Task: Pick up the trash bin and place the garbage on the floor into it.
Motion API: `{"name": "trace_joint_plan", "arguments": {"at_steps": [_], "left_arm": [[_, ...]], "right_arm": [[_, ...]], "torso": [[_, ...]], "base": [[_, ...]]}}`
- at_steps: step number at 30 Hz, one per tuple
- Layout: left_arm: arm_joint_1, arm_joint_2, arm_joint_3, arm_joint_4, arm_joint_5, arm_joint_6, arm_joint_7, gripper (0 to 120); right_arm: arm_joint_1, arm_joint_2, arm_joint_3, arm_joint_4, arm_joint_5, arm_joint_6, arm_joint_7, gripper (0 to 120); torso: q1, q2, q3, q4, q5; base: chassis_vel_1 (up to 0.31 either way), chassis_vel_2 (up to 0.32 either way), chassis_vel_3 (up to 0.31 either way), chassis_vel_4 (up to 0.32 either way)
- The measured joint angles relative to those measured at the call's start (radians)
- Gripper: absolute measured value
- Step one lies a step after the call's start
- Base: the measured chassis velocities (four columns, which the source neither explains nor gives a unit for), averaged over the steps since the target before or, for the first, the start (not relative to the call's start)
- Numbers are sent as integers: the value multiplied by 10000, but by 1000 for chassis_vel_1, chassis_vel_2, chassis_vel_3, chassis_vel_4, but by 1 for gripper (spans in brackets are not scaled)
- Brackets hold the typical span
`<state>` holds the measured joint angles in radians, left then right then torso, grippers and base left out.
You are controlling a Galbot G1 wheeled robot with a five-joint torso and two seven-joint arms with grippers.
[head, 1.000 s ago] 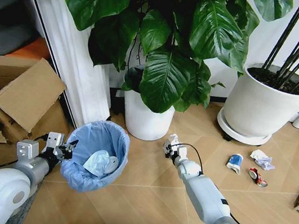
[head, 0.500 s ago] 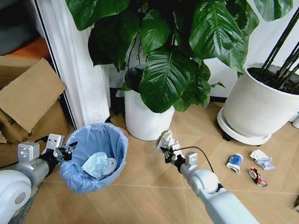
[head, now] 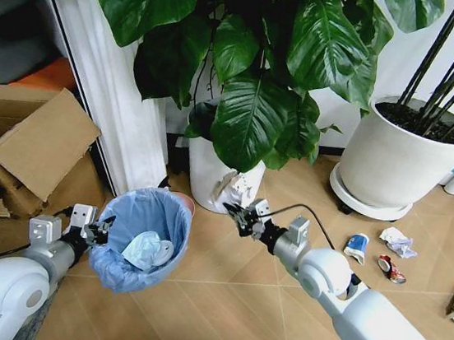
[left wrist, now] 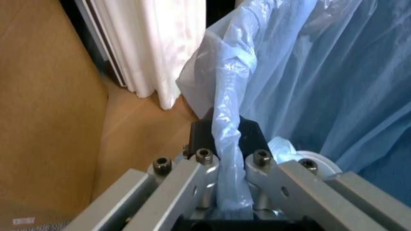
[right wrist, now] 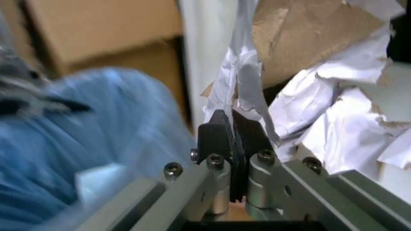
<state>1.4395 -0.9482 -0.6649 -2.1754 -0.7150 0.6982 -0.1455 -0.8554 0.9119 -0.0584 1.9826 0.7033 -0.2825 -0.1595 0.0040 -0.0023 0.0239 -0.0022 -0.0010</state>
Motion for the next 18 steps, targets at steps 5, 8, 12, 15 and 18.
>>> {"name": "trace_joint_plan", "arguments": {"at_steps": [5, 8, 12, 15, 18], "left_arm": [[-175, 319, 115, 7, -253, 259, -36, 0], [-290, 540, 145, 23, -504, 348, -110, 0], [-601, 844, 236, 111, -780, 365, -183, 0], [-698, 868, 291, 123, -836, 366, -198, 0], [-733, 884, 330, 120, -873, 370, -204, 0]], "right_arm": [[544, -25, -515, 690, 162, -137, 22, 0], [792, 15, -840, 1001, 390, -228, 56, 0], [1269, 218, -1526, 1316, 921, -371, 245, 0], [1453, 368, -1801, 1284, 1038, -387, 288, 0], [1755, 648, -2268, 1007, 1153, -395, 330, 0]], "torso": [[0, 0, 0, 0, 0], [0, 0, 0, -1, 0], [0, 0, 0, -1, 0], [0, 0, 0, -1, 0], [0, -1, 0, 0, 0]], "base": [[0, 0, 0, 0], [0, 0, 0, 0], [0, 0, 0, 0], [0, 0, 0, 0], [0, 0, 0, 0]]}}
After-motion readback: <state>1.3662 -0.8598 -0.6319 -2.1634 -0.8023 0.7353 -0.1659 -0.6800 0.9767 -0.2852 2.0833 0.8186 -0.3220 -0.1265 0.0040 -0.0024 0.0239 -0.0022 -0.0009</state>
